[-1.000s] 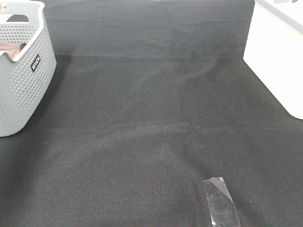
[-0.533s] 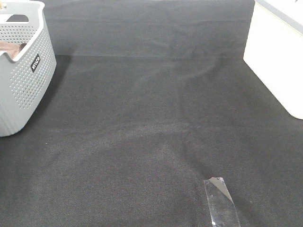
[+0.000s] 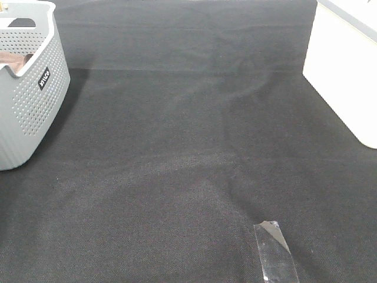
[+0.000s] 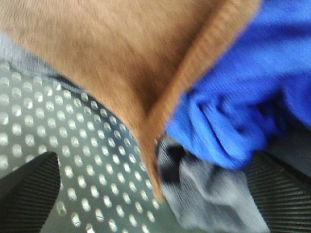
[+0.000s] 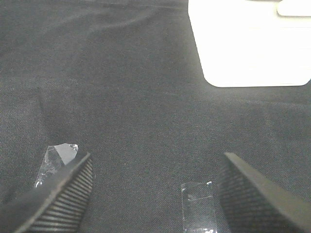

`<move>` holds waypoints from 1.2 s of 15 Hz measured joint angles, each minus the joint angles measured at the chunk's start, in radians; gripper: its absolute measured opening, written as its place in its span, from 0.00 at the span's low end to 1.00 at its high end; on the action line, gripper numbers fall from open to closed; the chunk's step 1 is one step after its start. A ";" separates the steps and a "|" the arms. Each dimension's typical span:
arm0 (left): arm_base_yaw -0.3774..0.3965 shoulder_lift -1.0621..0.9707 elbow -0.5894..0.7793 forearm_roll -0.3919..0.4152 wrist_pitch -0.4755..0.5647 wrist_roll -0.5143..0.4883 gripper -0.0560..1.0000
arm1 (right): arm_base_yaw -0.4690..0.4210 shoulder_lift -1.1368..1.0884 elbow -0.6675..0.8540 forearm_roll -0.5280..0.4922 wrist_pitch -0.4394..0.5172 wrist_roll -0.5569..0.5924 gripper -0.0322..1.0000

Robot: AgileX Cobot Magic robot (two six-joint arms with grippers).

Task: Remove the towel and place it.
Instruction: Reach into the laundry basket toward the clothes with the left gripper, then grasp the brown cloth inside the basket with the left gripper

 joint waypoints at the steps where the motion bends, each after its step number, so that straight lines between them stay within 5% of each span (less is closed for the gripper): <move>1: 0.000 0.006 -0.010 -0.021 0.009 0.016 0.80 | 0.000 0.000 0.000 0.000 0.000 0.000 0.71; 4: 0.000 0.009 -0.014 -0.027 0.020 0.015 0.35 | 0.000 0.000 0.000 0.000 0.000 0.000 0.71; 7: 0.000 0.009 -0.014 -0.011 0.093 -0.034 0.07 | 0.000 0.000 0.000 0.000 0.000 0.000 0.71; 13: -0.016 -0.017 -0.043 0.006 0.099 -0.061 0.05 | 0.000 0.000 0.000 0.000 0.000 0.000 0.71; 18: -0.122 -0.193 -0.225 -0.003 0.149 -0.112 0.05 | 0.000 0.000 0.000 0.000 0.000 0.000 0.71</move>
